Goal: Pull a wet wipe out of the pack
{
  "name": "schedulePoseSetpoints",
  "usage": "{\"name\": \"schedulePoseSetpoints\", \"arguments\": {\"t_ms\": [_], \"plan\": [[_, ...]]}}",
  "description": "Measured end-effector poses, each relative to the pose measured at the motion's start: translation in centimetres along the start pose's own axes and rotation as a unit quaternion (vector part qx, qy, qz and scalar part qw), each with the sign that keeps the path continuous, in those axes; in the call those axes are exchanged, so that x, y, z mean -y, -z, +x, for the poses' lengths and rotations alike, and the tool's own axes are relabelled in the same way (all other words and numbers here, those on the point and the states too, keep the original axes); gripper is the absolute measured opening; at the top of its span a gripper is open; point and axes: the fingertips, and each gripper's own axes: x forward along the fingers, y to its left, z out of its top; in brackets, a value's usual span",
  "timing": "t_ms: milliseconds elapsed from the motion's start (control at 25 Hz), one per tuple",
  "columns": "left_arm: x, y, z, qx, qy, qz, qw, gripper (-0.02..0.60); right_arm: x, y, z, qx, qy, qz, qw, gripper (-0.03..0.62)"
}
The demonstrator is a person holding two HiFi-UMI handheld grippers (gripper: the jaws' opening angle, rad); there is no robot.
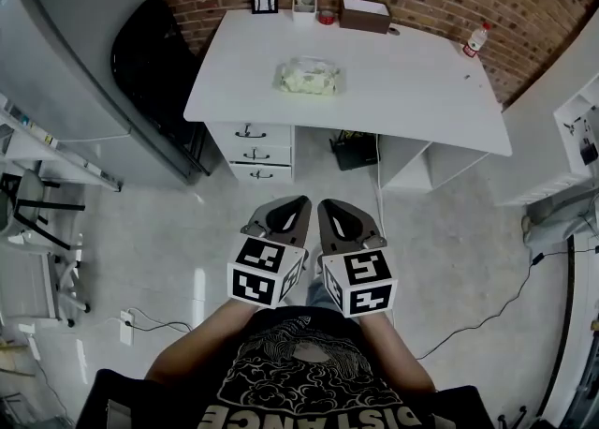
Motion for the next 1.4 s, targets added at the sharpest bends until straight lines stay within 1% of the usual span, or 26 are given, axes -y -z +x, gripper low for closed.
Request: {"name": "schedulePoseSetpoints", "arguments": {"t_ms": [400, 600, 840, 1000, 1080, 1240, 1400], "plan": [[-0.9, -2.8, 6.4, -0.006, -0.021, -0.013, 0.9997, 0.012, 5.6, -2.0, 3.4, -0.005, -0.025, -0.004, 1.0, 0.02], [-1.1, -4.2, 9.3, -0.007, -0.039, -0.009, 0.9992, 0.012, 8.3, -3.0, 4.9, -0.004, -0.042, -0.005, 0.999, 0.02], [-0.8, -5.0, 12.5, -0.015, -0.056, -0.014, 0.9982, 0.012, 11.4, -3.4, 6.0, -0.009, -0.063, -0.008, 0.998, 0.02], [-1.0, -5.6, 14.1, -0.017, -0.067, -0.028, 0.9972, 0.012, 12.9, -3.8, 6.7, -0.007, -0.077, -0.012, 0.997, 0.02], [-1.1, -5.6, 14.6, -0.018, -0.073, -0.023, 0.9969, 0.012, 13.4, -3.7, 6.9, -0.009, -0.082, -0.014, 0.996, 0.02], [-0.7, -5.4, 15.4, -0.028, -0.063, -0.005, 0.9976, 0.011, 14.0, -3.6, 7.3, -0.011, -0.089, -0.017, 0.996, 0.02], [-0.8, -5.8, 16.2, -0.034, -0.056, -0.014, 0.9978, 0.011, 14.4, -3.9, 7.6, -0.008, -0.094, -0.026, 0.995, 0.02]]}}
